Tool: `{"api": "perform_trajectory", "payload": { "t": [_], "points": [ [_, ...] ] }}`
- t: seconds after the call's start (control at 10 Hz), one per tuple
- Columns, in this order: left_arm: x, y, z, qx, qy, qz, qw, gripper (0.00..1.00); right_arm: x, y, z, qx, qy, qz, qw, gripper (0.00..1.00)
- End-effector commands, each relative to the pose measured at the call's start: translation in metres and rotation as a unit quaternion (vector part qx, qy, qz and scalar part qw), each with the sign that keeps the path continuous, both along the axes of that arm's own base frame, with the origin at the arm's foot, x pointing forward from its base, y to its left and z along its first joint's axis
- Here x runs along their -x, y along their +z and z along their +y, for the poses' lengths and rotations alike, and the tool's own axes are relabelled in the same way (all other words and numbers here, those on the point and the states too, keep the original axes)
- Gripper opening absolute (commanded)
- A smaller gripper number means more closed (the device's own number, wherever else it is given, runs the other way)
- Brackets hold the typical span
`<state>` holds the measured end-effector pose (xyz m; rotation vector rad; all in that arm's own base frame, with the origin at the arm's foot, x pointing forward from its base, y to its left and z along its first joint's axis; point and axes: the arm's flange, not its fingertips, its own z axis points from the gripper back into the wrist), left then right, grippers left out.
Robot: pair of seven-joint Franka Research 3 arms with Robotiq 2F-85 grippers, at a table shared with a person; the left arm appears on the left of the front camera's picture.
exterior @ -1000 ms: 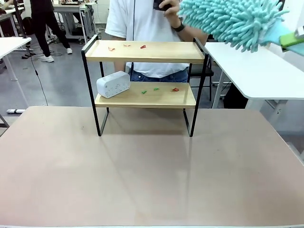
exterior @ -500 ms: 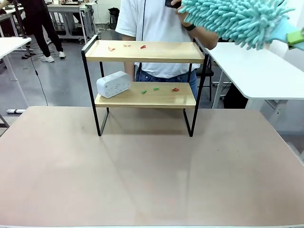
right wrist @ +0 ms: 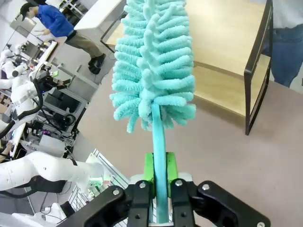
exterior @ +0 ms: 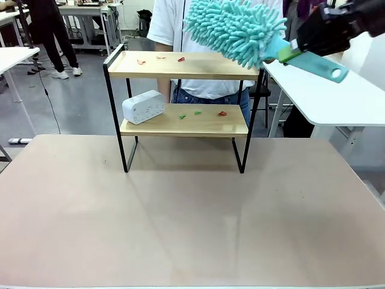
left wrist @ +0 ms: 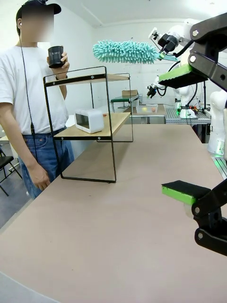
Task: Clean the shelf.
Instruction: Clean the specific tier of the Shelf with the Duster once objects are removed.
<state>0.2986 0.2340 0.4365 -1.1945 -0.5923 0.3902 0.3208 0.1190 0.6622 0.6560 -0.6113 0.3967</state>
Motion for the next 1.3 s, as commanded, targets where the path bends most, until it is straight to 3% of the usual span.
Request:
{"api": "perform_trajectory", "payload": {
  "t": [0.0, 0.3, 1.2],
  "points": [
    [0.002, 0.003, 0.000, 0.000, -0.005, -0.006, 1.000, 1.00, -0.053, -0.005, 0.047, 0.083, -0.089, -0.029, 0.992, 0.12],
    [0.002, 0.003, 0.000, 0.000, -0.005, -0.006, 1.000, 1.00, -0.069, -0.018, 0.055, 0.109, -0.097, -0.044, 0.988, 0.12],
    [0.002, 0.003, 0.000, 0.000, -0.005, -0.006, 1.000, 1.00, -0.100, -0.027, 0.093, 0.147, -0.088, -0.029, 0.985, 0.12]
  ]
}}
